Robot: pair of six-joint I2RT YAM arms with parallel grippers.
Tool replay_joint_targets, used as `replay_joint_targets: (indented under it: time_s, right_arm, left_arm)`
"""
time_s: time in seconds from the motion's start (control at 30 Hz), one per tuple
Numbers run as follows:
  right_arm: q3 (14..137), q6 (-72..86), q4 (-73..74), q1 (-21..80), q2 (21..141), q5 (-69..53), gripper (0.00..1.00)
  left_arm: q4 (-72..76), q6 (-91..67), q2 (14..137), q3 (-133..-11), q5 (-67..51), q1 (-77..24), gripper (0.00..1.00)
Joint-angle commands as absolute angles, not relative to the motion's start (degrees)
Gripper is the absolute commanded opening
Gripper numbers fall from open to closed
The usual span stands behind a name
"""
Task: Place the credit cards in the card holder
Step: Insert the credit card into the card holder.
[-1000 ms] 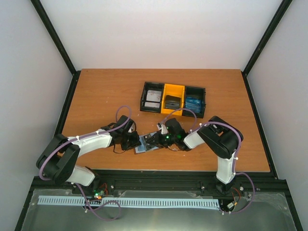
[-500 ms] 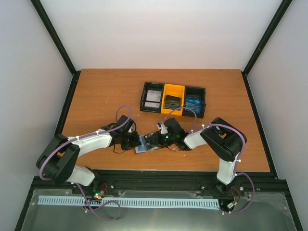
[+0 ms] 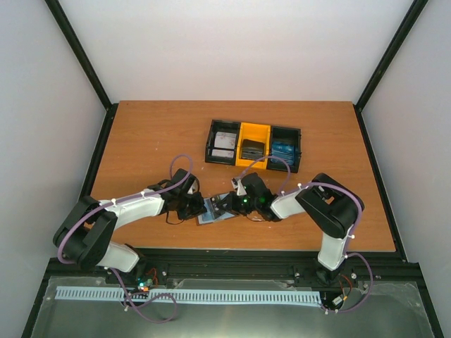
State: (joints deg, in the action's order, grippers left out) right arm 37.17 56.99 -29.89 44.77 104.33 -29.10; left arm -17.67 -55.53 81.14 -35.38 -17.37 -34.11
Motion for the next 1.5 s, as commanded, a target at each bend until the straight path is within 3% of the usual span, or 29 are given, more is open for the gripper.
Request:
replay_joint_targets:
  time_s: [0.0,0.3,0.43,0.8,1.17,1.47]
  right_arm:
    - [35.7,56.7,-30.1,46.1,106.2,-24.4,0.03]
    - [35.4,58.2,-34.8,49.2,108.9,-22.6,0.03]
    - [34.1,58.2,-33.9,49.2,106.5,-20.8,0.12]
    - [44.1,49.8,-5.9,49.5,100.5,-14.7,0.42]
    - [54.5,46.0,15.7,52.8,101.8,-4.4,0.50]
    - [59.6,43.6,21.8,55.1,104.9,-1.7,0.57]
  left_arm:
    - [-19.4,-54.4,81.7,-35.6,-16.9,-34.5,0.09]
    - [-18.7,-55.2,80.9,-35.2,-17.3,-34.5,0.09]
    - [-19.0,-55.8,78.1,-34.8,-16.2,-34.5,0.11]
    - [-22.5,-58.2,69.9,-32.8,-11.9,-34.5,0.20]
    - [-18.5,-60.1,69.3,-29.2,-13.8,-34.5,0.29]
    - [-12.8,-59.0,71.7,-27.7,-16.9,-34.5,0.38]
